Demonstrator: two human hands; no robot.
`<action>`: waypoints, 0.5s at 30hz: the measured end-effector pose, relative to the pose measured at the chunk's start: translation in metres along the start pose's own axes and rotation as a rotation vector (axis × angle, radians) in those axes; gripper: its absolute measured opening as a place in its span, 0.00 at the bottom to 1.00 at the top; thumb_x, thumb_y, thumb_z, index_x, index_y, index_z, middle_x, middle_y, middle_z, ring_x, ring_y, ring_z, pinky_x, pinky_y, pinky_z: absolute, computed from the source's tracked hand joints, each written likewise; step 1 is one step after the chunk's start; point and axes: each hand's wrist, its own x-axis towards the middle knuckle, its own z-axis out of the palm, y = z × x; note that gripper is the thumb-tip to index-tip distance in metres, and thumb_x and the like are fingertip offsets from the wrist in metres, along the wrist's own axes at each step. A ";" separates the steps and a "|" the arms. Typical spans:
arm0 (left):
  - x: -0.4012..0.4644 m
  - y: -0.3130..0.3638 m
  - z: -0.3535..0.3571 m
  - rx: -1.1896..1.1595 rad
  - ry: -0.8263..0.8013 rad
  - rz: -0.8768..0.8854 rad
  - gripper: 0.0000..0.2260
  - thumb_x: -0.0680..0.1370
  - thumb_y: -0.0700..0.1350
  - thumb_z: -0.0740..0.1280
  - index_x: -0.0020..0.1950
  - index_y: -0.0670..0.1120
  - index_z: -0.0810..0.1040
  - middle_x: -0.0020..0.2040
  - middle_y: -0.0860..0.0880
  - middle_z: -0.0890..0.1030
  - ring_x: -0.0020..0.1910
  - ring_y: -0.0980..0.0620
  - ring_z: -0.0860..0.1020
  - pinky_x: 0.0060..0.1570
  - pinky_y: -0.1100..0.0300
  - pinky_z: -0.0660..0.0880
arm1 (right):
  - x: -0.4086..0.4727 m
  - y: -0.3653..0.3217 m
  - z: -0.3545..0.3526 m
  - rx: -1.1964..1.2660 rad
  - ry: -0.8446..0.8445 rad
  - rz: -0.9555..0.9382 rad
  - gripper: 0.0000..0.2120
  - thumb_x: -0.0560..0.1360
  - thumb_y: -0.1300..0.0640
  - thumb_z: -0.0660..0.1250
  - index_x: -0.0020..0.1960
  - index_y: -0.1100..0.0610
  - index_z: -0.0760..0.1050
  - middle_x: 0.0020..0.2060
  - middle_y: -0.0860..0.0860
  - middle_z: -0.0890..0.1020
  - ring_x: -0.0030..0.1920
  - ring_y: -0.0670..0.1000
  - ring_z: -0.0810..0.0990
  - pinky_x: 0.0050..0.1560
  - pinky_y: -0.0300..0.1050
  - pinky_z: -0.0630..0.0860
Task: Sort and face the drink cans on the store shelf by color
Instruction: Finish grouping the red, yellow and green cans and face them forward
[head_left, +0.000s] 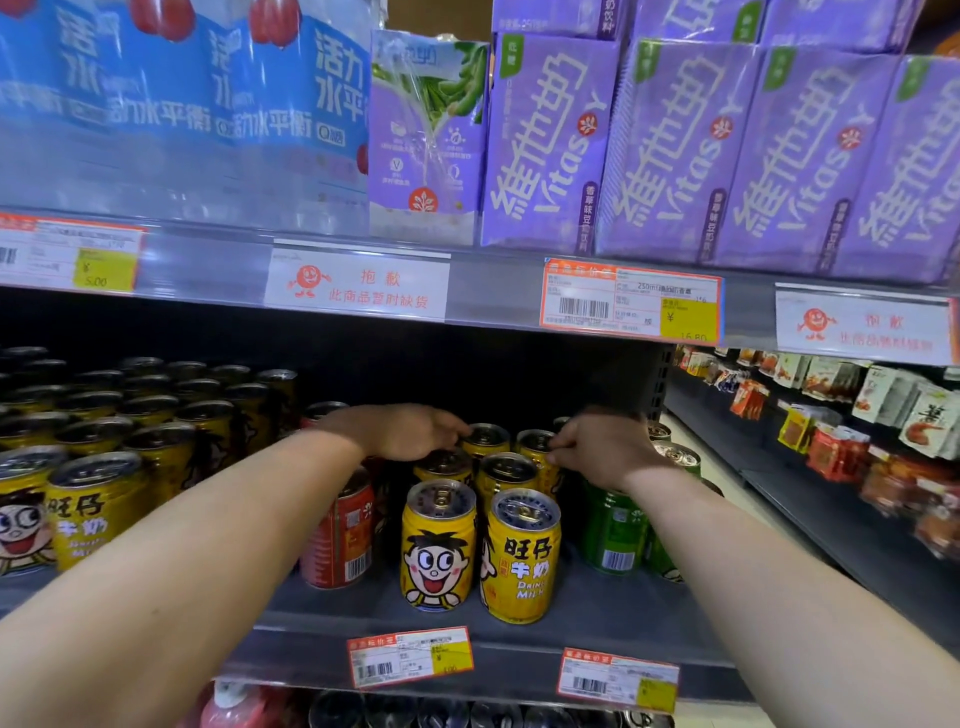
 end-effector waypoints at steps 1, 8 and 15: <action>-0.001 -0.002 -0.001 0.004 0.006 -0.005 0.17 0.83 0.51 0.52 0.72 0.58 0.65 0.72 0.48 0.67 0.68 0.49 0.67 0.66 0.55 0.63 | 0.002 -0.001 0.002 0.009 -0.001 -0.010 0.13 0.75 0.44 0.66 0.56 0.46 0.80 0.57 0.46 0.80 0.59 0.51 0.75 0.66 0.53 0.65; -0.016 -0.014 -0.007 0.031 0.071 -0.029 0.17 0.83 0.51 0.52 0.72 0.57 0.65 0.73 0.51 0.67 0.69 0.50 0.66 0.62 0.60 0.62 | 0.014 -0.011 0.017 0.047 0.013 -0.082 0.12 0.77 0.49 0.64 0.59 0.45 0.78 0.60 0.45 0.78 0.63 0.50 0.73 0.67 0.53 0.63; -0.026 -0.029 -0.006 0.013 0.119 -0.023 0.15 0.81 0.54 0.56 0.68 0.62 0.68 0.69 0.54 0.71 0.64 0.53 0.71 0.59 0.59 0.67 | 0.013 -0.015 0.017 0.106 -0.013 -0.119 0.14 0.78 0.55 0.61 0.59 0.42 0.78 0.62 0.44 0.78 0.63 0.51 0.73 0.69 0.53 0.63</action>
